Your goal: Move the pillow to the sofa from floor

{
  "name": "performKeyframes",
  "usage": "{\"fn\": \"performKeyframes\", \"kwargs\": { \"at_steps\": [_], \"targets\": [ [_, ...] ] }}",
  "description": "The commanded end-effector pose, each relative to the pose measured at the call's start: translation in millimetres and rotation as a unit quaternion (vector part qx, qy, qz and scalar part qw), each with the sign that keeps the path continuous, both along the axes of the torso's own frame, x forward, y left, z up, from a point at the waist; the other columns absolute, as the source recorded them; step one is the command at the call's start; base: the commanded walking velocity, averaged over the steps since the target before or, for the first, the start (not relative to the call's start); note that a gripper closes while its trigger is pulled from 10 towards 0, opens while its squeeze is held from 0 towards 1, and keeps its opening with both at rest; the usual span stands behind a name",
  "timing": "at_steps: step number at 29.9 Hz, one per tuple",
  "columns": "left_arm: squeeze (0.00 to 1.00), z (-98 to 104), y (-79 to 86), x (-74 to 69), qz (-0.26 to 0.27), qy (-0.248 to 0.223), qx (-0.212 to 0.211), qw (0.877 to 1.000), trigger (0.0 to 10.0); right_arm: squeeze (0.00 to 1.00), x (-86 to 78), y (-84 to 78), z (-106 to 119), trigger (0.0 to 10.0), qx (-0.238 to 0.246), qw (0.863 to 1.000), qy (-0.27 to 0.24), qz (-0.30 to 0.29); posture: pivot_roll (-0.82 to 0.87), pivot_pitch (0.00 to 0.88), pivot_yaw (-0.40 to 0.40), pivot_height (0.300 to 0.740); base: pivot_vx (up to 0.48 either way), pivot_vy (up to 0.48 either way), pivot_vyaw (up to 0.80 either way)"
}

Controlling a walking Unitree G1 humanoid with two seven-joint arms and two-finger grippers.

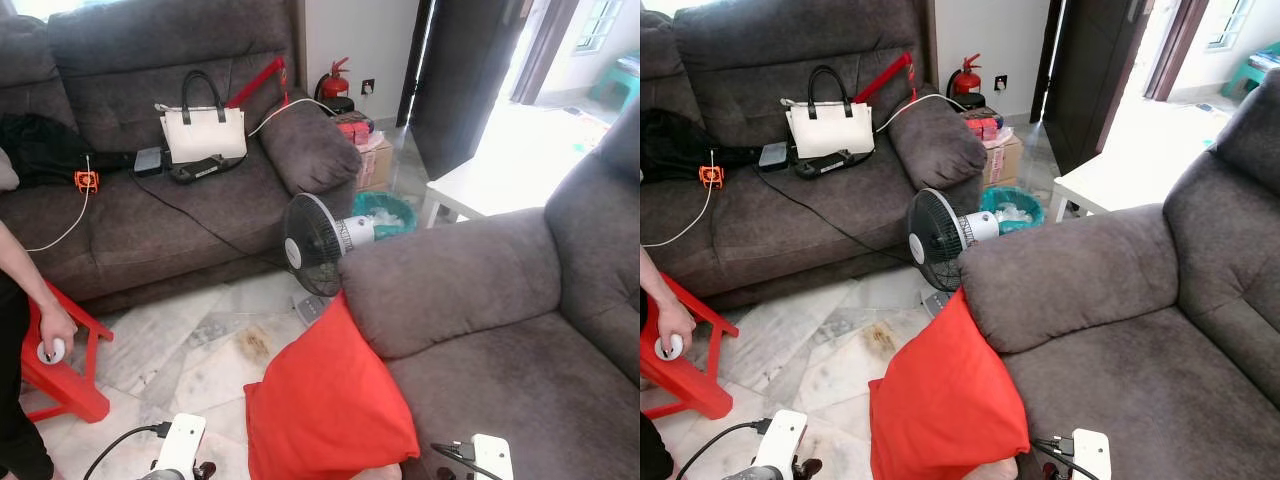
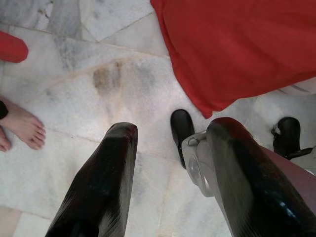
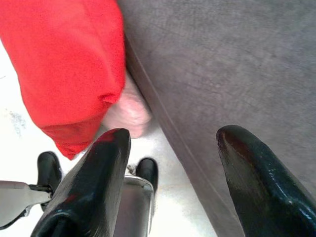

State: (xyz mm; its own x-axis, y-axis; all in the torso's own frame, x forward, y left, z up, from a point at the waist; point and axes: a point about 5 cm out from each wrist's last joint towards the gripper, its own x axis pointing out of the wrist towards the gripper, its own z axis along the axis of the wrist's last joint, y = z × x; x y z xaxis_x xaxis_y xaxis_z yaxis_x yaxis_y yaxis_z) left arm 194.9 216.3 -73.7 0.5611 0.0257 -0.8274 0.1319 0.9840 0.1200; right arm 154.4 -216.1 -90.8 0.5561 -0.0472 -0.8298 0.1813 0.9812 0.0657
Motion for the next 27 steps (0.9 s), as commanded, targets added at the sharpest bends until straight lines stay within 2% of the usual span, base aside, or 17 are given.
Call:
{"fn": "performKeyframes", "kwargs": {
  "at_steps": [1, 12, 23, 27],
  "targets": [
    [0.0, -0.6, 1.9, -1.9, 0.005, 0.002, 0.0, 1.0, 10.0, 0.0, -1.4, -0.9, -0.4, 10.0, 0.001, 1.0, 0.002, -0.005, 0.04, 0.0, -0.024, 0.74, 0.0, 0.0, 0.0],
    [0.0, -0.7, 2.1, -2.2, 0.016, -0.001, -0.005, 1.0, 10.0, 0.0, -0.4, -1.4, 0.2, 10.0, -0.007, 1.0, -0.001, 0.005, 0.04, 0.0, -0.025, 0.74, 0.0, 0.0, 0.0],
    [0.0, -0.5, 2.4, -1.9, 0.014, -0.001, -0.004, 1.0, 10.0, 0.0, 0.3, -0.8, 0.5, 10.0, -0.006, 1.0, -0.003, 0.004, 0.04, 0.0, -0.021, 0.74, 0.0, 0.0, 0.8],
    [0.0, -0.4, 2.6, -1.9, 0.013, 0.0, -0.003, 1.0, 10.0, 0.0, -0.8, -0.4, -0.2, 10.0, 0.0, 1.0, -0.001, -0.007, 0.04, 0.0, -0.022, 0.74, 0.0, 0.0, 0.0]
  ]
}}
